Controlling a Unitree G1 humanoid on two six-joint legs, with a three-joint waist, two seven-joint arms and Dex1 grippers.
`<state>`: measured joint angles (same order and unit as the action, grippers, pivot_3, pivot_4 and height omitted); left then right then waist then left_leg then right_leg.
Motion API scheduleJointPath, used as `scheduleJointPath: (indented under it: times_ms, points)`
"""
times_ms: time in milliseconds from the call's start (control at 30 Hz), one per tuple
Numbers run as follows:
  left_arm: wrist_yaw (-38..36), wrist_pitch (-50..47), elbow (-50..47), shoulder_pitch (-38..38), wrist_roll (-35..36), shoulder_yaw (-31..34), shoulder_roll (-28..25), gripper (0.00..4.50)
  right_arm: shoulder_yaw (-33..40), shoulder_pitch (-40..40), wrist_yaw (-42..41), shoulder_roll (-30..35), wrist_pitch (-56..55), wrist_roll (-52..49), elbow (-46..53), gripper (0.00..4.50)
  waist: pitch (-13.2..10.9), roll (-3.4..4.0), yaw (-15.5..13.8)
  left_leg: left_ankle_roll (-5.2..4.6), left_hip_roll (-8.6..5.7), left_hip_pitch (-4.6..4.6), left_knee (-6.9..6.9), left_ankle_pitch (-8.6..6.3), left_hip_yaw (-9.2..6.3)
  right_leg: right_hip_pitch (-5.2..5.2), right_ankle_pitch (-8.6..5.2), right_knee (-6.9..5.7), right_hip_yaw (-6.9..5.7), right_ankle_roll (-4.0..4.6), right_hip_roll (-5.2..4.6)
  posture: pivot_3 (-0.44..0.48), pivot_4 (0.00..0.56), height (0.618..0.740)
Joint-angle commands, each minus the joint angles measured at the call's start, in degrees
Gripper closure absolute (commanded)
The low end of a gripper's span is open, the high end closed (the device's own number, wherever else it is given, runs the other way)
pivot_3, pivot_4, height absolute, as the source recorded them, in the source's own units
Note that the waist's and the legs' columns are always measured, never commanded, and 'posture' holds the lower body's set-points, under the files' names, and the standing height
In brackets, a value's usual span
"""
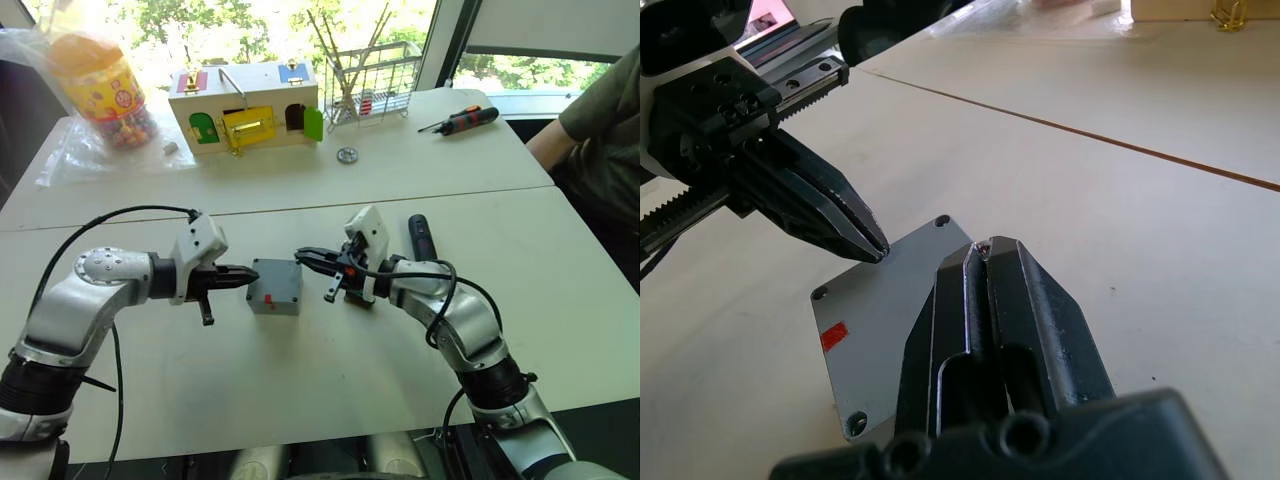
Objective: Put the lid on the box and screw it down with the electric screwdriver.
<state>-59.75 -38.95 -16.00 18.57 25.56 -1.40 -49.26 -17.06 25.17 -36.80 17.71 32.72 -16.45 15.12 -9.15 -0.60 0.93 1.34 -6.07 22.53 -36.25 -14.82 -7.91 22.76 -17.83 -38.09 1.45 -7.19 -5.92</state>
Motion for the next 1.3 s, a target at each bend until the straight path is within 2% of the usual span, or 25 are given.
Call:
scheduleJointPath:
  times_ms: [33,1000,1100,1233,1300]
  points:
    - [-0.05,1.12,-1.14,0.34,-0.1,0.17,-0.05,4.5,-0.11,0.91,-0.44,-0.54,-1.24,0.43,0.26,4.45,0.0,0.0,0.02,0.0,0.0,0.0,0.0,0.0,0.0,0.0,0.0,0.0,0.0,0.0,0.0,0.0,0.15,0.74]
    - [0.05,3.3,0.63,0.58,-1.64,-0.79,1.04,4.5,-1.81,1.45,-1.75,-1.82,-2.67,4.6,-5.06,4.45,0.0,0.0,0.08,0.0,0.0,0.0,0.01,0.0,0.0,0.01,0.0,0.0,0.0,0.0,0.0,0.0,0.15,0.74]
    - [0.3,3.05,0.68,0.81,-1.23,-0.48,1.32,4.5,-1.48,1.79,-1.67,-1.92,-2.92,4.76,-5.18,3.61,0.0,0.0,0.08,0.0,0.0,0.0,0.01,0.0,0.0,0.01,0.0,0.0,0.0,0.0,0.0,0.0,0.15,0.74]
    - [0.68,2.17,1.45,1.99,-0.24,0.45,1.98,4.5,-0.3,2.64,-1.37,-1.87,-2.61,4.58,-4.33,1.55,0.0,0.0,0.04,0.0,0.0,0.0,0.01,0.0,0.0,0.01,0.0,0.0,0.0,0.0,0.0,0.0,0.15,0.74]
    - [1.0,1.56,1.68,2.87,0.37,0.83,2.77,4.5,1.1,3.29,-1.0,-1.65,-1.73,3.82,-3.01,0.67,0.0,0.0,0.01,0.0,0.0,0.0,0.0,0.0,0.0,0.01,0.0,0.0,0.0,0.0,0.01,0.0,0.15,0.74]
